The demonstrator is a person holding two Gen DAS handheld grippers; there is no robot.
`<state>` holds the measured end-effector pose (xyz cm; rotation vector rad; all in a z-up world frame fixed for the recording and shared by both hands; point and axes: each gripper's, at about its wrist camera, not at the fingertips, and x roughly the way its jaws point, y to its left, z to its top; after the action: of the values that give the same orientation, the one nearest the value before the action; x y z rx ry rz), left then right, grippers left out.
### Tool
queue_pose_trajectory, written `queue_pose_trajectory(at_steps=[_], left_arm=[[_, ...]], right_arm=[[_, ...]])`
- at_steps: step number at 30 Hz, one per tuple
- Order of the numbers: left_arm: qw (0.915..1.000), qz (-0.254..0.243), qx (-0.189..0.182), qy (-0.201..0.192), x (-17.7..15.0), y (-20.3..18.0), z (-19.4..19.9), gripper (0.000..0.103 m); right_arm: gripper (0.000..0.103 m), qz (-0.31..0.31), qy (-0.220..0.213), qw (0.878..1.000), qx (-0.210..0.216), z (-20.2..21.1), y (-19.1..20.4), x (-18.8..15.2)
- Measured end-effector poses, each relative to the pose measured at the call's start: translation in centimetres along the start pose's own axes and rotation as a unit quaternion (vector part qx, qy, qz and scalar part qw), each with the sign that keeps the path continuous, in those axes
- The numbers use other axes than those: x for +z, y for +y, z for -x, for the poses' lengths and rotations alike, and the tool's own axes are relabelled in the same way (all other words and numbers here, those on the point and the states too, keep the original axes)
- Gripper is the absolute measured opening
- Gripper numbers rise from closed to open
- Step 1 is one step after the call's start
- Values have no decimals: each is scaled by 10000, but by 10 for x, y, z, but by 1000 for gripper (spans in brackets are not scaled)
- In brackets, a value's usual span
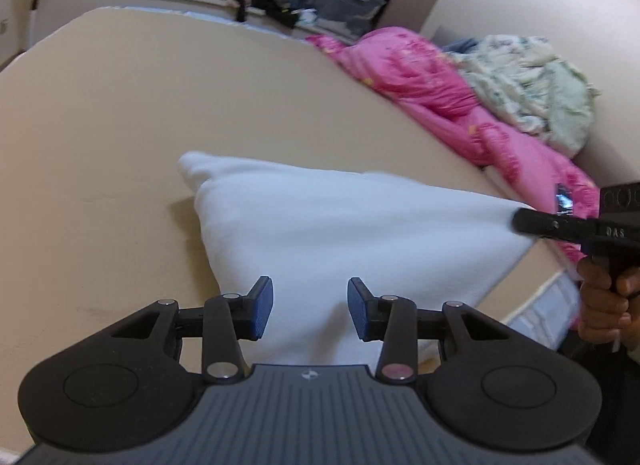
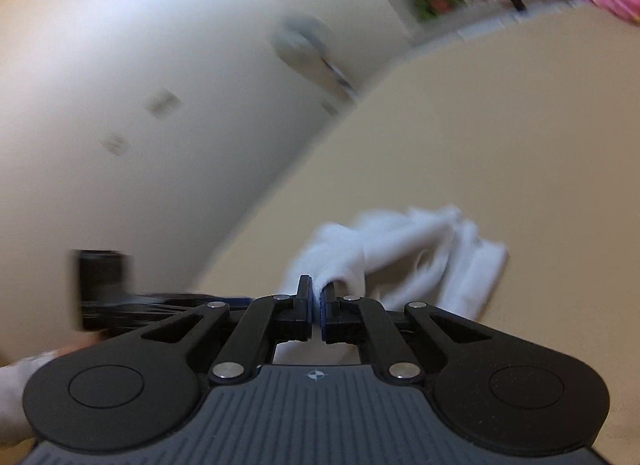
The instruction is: Fold small clothes
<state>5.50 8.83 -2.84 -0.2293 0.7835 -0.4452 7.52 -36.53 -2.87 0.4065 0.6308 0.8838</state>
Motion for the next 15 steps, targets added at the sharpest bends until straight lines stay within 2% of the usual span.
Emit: queue_pose_trajectory(at_steps=[2, 3, 4, 6, 8, 9, 11, 12, 13, 15], left_arm=[[9998, -113, -153, 56, -3, -5, -2, 46], [9994, -221, -221, 152, -5, -9, -7, 46], [9987, -357, -236, 260, -7, -14, -12, 47], [9960, -688, -154, 552, -14, -24, -28, 48], [9903, -1046, 70, 914, -23, -33, -44, 48], [9842, -1332, 302, 1127, -30, -38, -54, 48], [9745, -1727, 555, 1322, -39, -47, -64, 48], [9714, -1876, 605, 1326, -43, -52, -66, 49], [9693, -1970, 633, 1327, -44, -55, -67, 50], [9669, -2049, 671, 1363, -46, -56, -68, 50]], right_arm=[[3, 47, -1, 9999, 94, 23, -3, -7], [3, 85, 143, 9999, -26, 28, -7, -12], [3, 175, 380, 9988, -246, 29, -10, -19], [5, 358, 1168, 9875, -994, 16, -22, -38], [14, 347, 1537, 9742, -1614, 6, -35, -48], [21, 249, 1475, 9754, -1618, 8, -39, -46], [37, -58, 985, 9831, -1540, 17, -43, -34], [53, -236, 731, 9853, -1524, 20, -45, -28], [56, -399, 511, 9863, -1520, 21, -48, -22], [56, -619, 321, 9851, -1572, 13, -52, -15]])
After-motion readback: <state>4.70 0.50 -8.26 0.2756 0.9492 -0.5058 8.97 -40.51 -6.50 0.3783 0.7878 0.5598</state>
